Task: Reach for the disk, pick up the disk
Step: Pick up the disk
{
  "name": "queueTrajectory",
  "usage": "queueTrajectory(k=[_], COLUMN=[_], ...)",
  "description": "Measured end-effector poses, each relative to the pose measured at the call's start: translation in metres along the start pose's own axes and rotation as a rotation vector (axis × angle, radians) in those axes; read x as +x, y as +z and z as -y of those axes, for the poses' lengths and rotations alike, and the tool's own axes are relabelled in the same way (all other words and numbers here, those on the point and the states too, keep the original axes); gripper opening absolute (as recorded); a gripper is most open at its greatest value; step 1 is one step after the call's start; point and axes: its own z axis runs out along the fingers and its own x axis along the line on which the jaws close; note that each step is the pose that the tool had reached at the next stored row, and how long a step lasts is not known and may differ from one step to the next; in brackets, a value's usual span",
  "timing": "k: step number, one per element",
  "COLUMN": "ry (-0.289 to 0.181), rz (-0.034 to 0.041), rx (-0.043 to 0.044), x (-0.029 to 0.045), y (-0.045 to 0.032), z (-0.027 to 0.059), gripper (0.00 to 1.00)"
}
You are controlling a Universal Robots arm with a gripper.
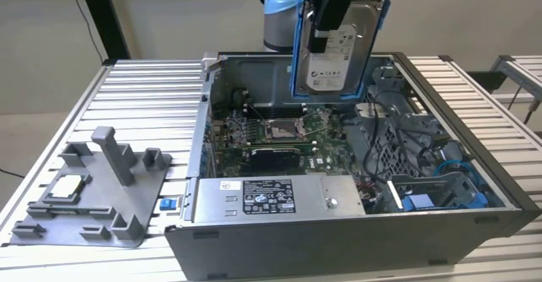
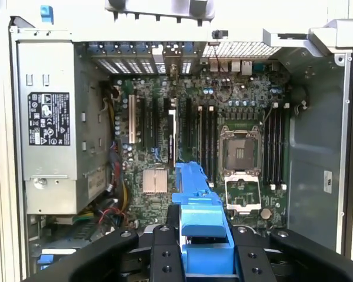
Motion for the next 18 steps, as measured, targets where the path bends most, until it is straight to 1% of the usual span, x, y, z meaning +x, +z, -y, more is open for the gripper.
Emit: queueTrajectory(k=[18], ry=[0.0], rz=[0.0004], rx=[-0.0001], x=[0.0652], y=[-0.001], z=[0.0019], gripper=[0.0])
